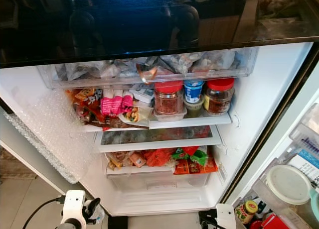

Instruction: Restocking fridge

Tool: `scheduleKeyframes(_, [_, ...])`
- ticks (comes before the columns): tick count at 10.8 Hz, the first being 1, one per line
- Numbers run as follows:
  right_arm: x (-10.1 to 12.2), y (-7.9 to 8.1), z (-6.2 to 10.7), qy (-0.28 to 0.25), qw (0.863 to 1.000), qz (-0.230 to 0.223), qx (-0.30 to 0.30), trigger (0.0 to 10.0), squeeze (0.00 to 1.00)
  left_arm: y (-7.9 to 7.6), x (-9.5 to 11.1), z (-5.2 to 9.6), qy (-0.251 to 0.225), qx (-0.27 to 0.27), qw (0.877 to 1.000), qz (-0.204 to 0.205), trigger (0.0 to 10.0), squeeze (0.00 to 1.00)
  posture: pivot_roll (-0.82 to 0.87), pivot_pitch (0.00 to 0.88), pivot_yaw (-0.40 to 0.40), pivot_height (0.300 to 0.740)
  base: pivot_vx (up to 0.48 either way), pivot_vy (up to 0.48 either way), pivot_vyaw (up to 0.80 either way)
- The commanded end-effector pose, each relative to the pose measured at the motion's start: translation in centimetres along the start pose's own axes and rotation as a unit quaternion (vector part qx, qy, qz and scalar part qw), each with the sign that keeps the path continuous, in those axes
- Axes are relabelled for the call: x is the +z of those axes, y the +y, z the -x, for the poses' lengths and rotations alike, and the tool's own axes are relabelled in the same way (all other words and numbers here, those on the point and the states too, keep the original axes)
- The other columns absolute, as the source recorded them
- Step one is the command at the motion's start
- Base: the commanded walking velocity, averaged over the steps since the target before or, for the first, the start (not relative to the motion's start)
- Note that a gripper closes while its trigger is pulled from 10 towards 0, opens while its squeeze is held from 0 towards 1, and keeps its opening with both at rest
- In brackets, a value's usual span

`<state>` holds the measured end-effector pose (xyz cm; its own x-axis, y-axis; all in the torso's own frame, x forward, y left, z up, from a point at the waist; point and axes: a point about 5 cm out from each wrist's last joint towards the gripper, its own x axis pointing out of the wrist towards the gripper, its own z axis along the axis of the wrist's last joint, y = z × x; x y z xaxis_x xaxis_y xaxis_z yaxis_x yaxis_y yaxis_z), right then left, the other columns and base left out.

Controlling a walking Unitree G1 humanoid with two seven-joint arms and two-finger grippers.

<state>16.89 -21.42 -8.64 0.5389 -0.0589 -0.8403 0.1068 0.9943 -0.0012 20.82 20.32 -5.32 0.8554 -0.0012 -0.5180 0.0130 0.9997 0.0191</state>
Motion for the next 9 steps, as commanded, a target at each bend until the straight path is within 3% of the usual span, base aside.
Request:
scheduleKeyframes(1, [-0.4, 0.1, 0.0, 0.007, 1.000, 0.002, 0.003, 10.0, 0.00, 0.3, -0.3, 0.2, 0.003, -0.002, 1.000, -0.004, 10.0, 0.00, 0.02, 0.000, 0.069, 0.740, 0.000, 0.000, 0.00])
scheduleKeyframes(8, [-0.4, 0.2, 0.0, 0.007, 1.000, 0.000, 0.003, 10.0, 0.00, 0.2, 0.4, 0.3, -0.030, -0.017, 0.999, -0.021, 10.0, 0.00, 0.02, 0.000, 0.073, 0.740, 0.000, 0.000, 0.00])
scheduleKeyframes(9, [-0.4, 0.2, 0.0, 0.007, 1.000, 0.001, 0.003, 10.0, 0.00, -0.5, 3.8, -1.5, -0.078, -0.040, 0.996, 0.006, 10.0, 0.00, 0.02, 0.000, 0.072, 0.740, 0.000, 0.000, 0.00])
